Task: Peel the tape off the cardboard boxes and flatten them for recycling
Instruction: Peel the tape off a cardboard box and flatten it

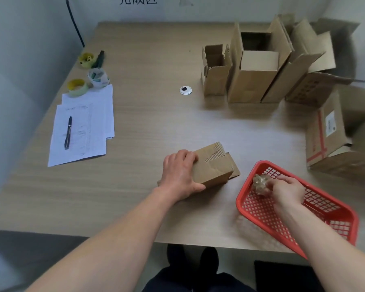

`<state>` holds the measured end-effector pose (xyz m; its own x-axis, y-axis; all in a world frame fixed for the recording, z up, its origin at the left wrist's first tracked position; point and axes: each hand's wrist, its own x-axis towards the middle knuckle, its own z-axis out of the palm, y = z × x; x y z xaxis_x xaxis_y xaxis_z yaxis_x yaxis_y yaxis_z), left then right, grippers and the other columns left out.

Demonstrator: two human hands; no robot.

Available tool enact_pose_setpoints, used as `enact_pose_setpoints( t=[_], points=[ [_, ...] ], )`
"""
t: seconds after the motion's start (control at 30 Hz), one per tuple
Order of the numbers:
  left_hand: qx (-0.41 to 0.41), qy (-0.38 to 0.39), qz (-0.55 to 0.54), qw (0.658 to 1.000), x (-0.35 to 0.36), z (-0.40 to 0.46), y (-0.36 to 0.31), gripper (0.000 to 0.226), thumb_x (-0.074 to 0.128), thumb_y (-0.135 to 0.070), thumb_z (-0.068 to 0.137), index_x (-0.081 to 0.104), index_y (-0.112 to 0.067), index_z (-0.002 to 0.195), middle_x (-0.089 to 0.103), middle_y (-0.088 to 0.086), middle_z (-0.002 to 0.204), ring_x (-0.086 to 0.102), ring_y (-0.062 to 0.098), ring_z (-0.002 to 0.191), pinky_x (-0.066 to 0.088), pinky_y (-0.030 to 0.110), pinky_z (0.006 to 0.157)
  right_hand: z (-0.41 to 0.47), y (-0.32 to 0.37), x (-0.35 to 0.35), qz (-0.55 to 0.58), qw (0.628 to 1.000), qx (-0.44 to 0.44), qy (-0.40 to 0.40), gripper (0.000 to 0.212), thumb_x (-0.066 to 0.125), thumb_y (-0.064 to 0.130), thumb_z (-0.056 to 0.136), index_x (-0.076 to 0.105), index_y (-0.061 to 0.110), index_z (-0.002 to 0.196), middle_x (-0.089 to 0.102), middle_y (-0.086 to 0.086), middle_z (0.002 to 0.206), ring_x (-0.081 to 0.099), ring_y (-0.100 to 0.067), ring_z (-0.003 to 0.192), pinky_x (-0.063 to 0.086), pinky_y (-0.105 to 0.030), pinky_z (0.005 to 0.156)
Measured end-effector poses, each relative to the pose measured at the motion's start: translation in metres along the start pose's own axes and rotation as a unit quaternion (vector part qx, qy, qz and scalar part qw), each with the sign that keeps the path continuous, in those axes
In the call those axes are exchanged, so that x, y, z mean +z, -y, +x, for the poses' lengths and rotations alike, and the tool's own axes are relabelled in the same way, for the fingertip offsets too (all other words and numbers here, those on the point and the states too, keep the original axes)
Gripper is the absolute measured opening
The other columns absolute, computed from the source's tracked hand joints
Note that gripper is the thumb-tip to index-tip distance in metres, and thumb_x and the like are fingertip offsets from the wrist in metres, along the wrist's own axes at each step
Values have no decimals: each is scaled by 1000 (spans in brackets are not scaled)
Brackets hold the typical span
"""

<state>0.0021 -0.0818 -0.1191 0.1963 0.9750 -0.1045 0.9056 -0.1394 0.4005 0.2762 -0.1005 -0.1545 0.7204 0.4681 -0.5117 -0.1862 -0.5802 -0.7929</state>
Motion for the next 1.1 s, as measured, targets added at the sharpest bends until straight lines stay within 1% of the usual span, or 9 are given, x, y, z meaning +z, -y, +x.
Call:
enact_pose_setpoints(
  t=[0.07,0.17,0.37,0.47,0.6,0.83,0.93,1.03,1.1],
  points=[
    [12,-2,6,1000,-1,0,4,83,85,-57,53,50,-26,122,48,-2,124,46,22,112,30,33,101,-3,2,0,-49,998,-33,-29,28,64,-6,75,68,11,97,67,-10,100,63,-25,73,54,-34,63],
    [23,-5,9,1000,-6,-1,11,83,85,-58,54,51,-26,123,49,-2,124,45,22,112,31,34,101,-19,9,3,-195,963,-183,-37,10,65,12,85,69,17,93,68,-3,94,63,-28,94,47,-38,88],
    [1,-1,34,999,-23,2,32,83,83,-59,59,47,-31,128,43,-6,137,37,21,125,31,44,104,-65,28,50,-197,912,-338,123,21,62,16,92,73,19,110,71,-5,102,65,-21,84,52,-37,86],
    [-30,-10,23,999,-34,2,44,89,82,-64,59,47,-33,135,32,-6,152,26,22,137,29,45,110,-93,34,76,-234,885,-334,226,29,61,21,95,69,24,122,69,4,107,65,-16,88,50,-33,87],
    [-140,-69,-74,985,-46,-9,64,98,82,-68,61,44,-27,142,25,-2,153,27,22,139,39,40,109,-114,37,99,-257,878,-317,250,30,59,20,93,70,25,121,68,9,101,64,-14,97,50,-33,89],
    [-221,-105,-251,937,-49,-27,94,68,82,-45,76,54,-15,129,52,-1,124,55,17,109,44,27,96,-130,37,125,-249,885,-287,271,29,61,23,91,70,27,118,69,12,104,63,-12,103,52,-40,95],
    [-252,-129,-307,909,-47,-30,100,48,75,-44,84,60,-15,120,63,-3,115,60,19,100,50,34,90,-137,36,134,-221,899,-261,274,12,61,25,89,70,33,90,69,17,92,65,-15,99,53,-45,92],
    [-282,-138,-346,884,-53,-32,102,27,67,-41,92,63,-14,96,64,-4,89,57,14,78,43,28,70,-141,36,140,-181,916,-214,288,15,61,23,93,65,30,80,67,13,86,64,-18,89,56,-47,85],
    [-284,-151,-365,874,-57,-34,105,35,61,-35,97,60,-8,75,59,1,72,53,19,70,37,31,64,-143,38,140,-134,932,-146,304,16,57,27,95,62,17,82,63,1,85,60,-22,78,55,-43,75]
  ],
)
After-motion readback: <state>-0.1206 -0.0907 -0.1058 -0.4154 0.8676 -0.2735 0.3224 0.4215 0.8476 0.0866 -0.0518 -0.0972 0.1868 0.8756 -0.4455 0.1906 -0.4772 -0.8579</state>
